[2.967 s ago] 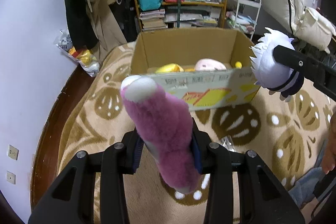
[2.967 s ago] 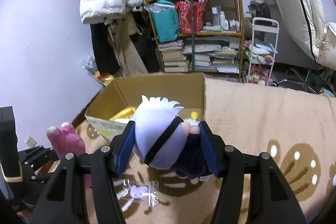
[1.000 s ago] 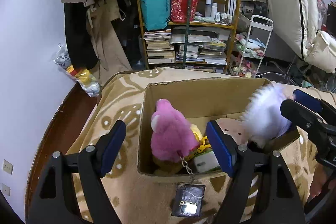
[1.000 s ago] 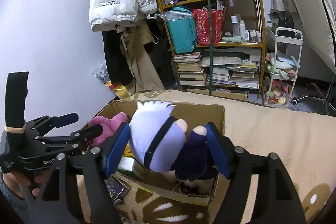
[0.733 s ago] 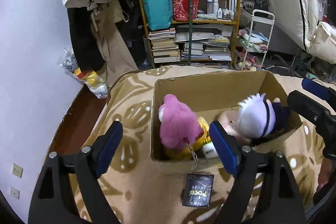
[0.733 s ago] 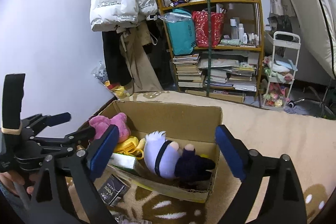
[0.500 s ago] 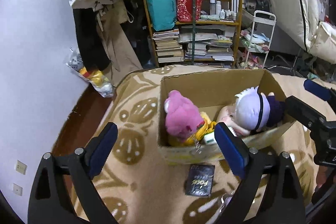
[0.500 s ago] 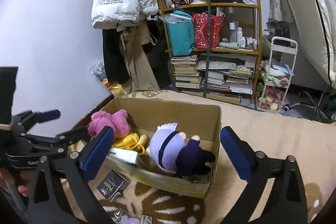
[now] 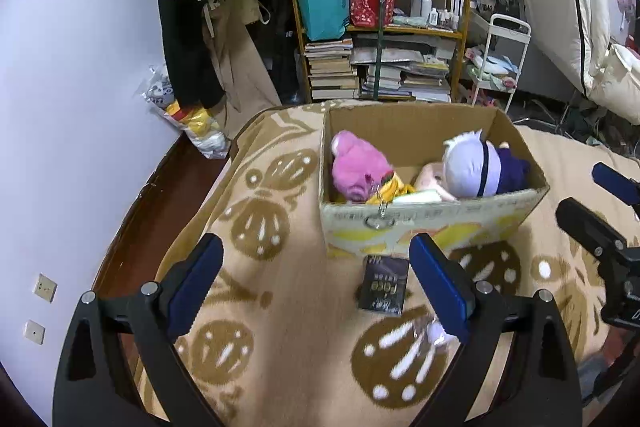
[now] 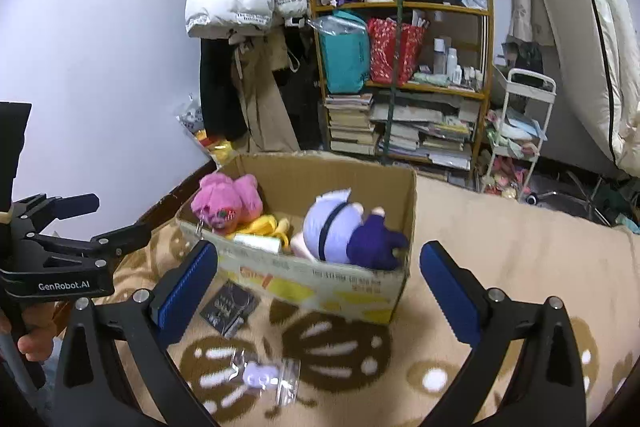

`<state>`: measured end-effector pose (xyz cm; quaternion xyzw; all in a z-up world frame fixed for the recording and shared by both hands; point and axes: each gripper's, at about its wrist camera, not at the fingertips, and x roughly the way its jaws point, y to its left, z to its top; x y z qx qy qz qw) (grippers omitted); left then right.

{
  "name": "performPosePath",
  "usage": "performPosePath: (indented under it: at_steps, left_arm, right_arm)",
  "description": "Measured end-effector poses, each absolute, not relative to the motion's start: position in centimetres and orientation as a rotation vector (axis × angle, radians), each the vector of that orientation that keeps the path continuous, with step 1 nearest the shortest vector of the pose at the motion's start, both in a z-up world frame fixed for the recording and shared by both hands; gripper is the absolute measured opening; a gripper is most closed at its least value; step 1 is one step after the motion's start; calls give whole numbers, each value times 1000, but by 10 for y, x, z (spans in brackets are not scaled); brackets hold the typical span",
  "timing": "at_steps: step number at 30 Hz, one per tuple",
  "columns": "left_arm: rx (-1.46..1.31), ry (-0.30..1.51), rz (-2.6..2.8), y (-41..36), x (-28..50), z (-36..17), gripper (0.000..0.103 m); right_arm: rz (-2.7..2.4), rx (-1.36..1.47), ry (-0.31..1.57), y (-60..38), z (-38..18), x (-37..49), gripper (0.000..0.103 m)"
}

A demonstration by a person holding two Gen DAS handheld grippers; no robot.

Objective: Organize soft objects
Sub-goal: 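Grasp the black tissue pack with the left gripper while the right gripper grasps the clear bag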

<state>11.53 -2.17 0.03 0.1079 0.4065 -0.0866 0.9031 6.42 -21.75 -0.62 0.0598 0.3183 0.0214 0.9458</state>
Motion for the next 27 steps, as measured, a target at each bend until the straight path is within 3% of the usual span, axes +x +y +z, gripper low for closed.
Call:
performPosePath:
  at_steps: [27]
  left_arm:
    - [207,969,-182,-8,120,-40,93]
  right_arm:
    - [58,143,900,-181,-62,64,103]
